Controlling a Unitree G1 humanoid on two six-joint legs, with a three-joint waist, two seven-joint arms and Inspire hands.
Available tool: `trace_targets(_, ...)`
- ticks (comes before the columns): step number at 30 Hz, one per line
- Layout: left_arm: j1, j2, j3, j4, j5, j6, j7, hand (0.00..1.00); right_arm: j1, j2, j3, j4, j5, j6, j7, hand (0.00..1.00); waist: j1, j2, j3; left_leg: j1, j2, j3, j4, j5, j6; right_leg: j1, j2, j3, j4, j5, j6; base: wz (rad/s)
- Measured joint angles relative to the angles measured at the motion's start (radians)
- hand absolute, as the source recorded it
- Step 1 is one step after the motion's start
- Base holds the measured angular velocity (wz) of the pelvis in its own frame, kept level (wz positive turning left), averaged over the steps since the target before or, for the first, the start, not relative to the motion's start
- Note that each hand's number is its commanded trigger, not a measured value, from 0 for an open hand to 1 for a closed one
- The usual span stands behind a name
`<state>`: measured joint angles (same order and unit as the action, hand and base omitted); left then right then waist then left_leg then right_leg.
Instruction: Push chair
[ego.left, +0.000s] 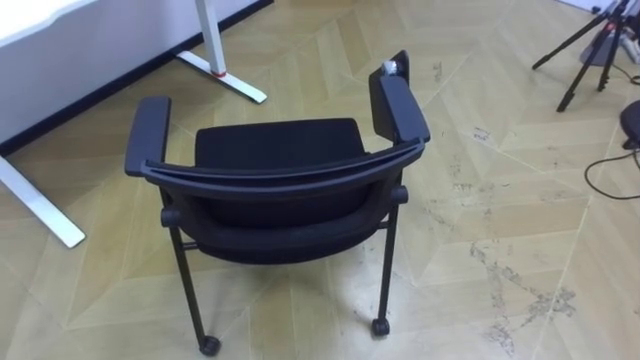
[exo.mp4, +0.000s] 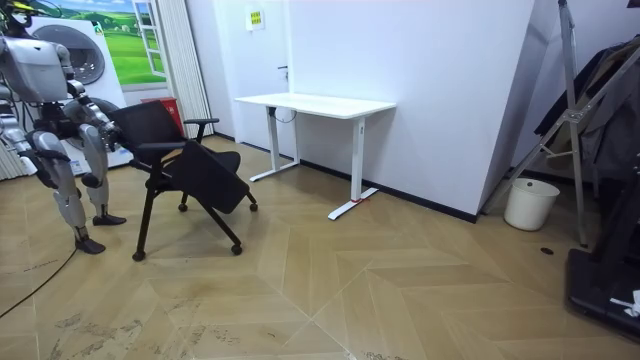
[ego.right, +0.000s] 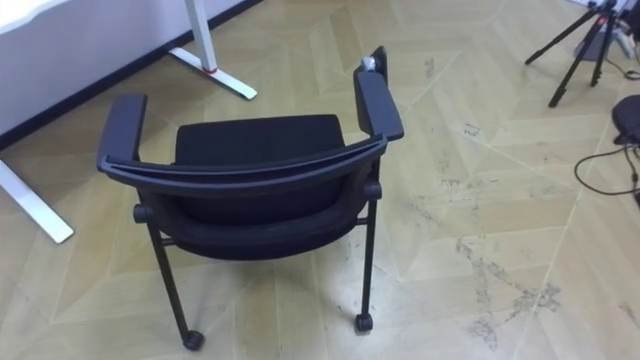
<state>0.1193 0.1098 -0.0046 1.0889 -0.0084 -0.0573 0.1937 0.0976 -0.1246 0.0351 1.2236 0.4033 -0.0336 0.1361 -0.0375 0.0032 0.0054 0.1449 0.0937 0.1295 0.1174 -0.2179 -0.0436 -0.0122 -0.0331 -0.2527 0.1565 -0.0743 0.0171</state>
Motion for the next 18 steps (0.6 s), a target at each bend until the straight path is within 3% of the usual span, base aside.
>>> trace_targets(8,0.017,0.000,0.002,-0.046,-0.001,-0.046,0.000,0.00,-0.002,-0.001,0.001,0.011,-0.025,-0.021,-0.004,0.00,0.017,-0.001,-0.0007,0.001,-0.001,0.001,0.004,0.000,0.000,0.003,0.000,-0.001,-0.002,-0.004,0.001,0.00)
trace_targets(14,0.099,0.003,0.004,-0.046,-0.086,-0.074,0.000,0.00,-0.007,-0.001,0.002,0.030,-0.016,-0.030,-0.003,0.00,0.019,-0.008,-0.0005,0.005,-0.001,-0.005,0.012,0.000,0.000,0.017,-0.002,-0.009,-0.006,-0.015,0.003,0.04)
trace_targets(18,0.158,0.010,0.046,-0.045,-0.116,-0.075,0.001,0.00,-0.013,-0.001,0.001,0.050,-0.023,-0.029,-0.021,0.00,0.031,-0.017,0.0007,0.006,-0.001,-0.033,0.013,0.000,0.000,0.033,-0.006,-0.035,-0.006,-0.029,0.005,0.23)
